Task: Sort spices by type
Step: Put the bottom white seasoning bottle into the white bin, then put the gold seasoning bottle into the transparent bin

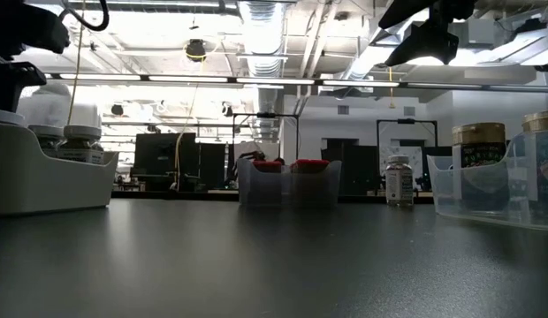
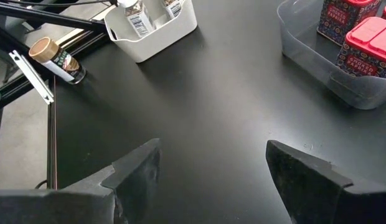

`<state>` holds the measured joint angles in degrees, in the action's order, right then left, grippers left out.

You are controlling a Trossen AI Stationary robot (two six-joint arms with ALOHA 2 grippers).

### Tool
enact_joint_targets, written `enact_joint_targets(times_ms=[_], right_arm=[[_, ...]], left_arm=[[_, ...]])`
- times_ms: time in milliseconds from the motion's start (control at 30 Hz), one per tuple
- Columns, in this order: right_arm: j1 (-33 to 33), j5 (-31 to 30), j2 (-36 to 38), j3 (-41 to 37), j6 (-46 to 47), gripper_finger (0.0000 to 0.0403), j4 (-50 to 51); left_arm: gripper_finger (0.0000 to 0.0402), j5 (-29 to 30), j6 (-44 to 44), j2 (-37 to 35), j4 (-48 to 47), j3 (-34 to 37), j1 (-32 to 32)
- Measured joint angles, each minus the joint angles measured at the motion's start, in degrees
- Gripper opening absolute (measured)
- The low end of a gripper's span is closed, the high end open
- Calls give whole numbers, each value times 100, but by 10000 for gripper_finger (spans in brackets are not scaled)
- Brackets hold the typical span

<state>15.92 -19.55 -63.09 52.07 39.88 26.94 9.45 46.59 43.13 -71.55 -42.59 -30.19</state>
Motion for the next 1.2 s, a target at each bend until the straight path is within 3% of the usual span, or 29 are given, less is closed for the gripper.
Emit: enact_joint_targets(times_ms=[267, 833, 1200], right_arm=[[0, 0, 0, 0, 2, 315, -2], [0, 0, 0, 0, -67, 315, -1], [0, 0, 0, 0, 60, 315, -3]], left_arm=[[238, -4, 613, -5, 14, 0, 0], [238, -25, 561, -7, -149, -856, 1], [238, -39, 686, -2, 328, -920, 1]])
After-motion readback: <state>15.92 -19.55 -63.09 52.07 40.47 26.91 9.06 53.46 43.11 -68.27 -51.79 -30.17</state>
